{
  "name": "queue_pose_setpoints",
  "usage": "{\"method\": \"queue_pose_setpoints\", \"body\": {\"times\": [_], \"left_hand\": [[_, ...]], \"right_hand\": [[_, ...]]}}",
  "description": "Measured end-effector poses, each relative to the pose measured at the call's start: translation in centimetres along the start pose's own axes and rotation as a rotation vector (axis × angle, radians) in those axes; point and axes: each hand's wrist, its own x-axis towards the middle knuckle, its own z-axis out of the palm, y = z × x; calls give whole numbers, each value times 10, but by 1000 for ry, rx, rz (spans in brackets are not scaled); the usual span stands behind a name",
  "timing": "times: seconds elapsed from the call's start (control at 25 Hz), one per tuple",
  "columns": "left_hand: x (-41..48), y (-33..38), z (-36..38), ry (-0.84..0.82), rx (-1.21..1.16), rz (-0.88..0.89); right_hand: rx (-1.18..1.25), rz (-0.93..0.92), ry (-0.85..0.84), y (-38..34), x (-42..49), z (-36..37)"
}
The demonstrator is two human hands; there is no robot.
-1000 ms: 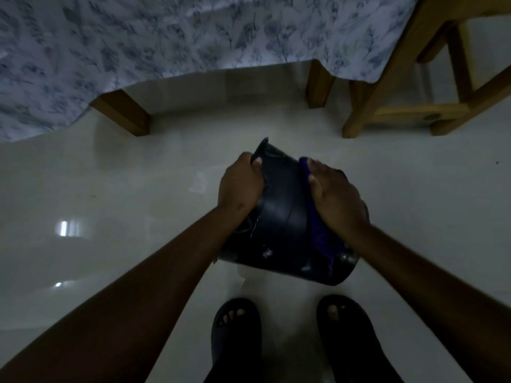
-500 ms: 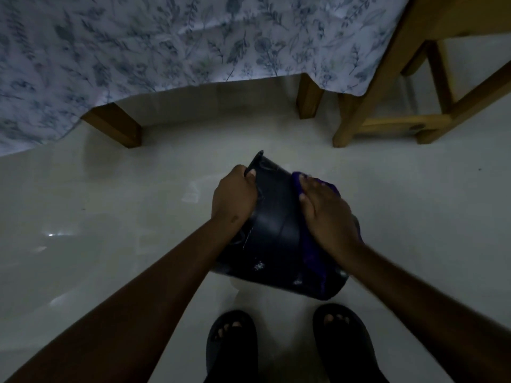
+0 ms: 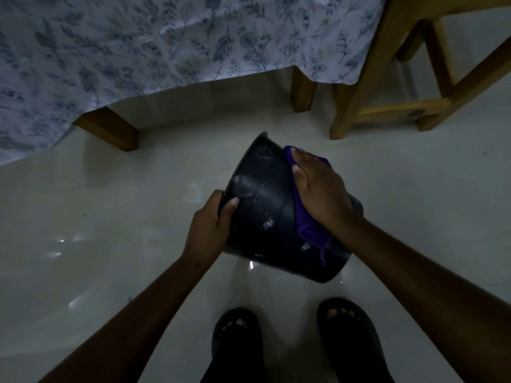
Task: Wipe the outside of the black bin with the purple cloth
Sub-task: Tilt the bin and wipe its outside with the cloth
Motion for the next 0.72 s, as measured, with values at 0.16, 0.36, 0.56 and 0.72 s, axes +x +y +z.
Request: {"method": "queue_pose_setpoints", "body": {"times": [0.16,0.36,0.56,0.72], "left_hand": [[40,25,6,14,112,57],[43,34,13,18,86,28],[44,34,17,40,116,-46],[36,30,18,40,99,-38]], "right_hand": [[-318,-179,45,-17,-94,21],[-86,-90,-36,1,-10,-11],[-257,-79,13,-16,-89,8],[-181,-180,-6,-22,-47,11]]}}
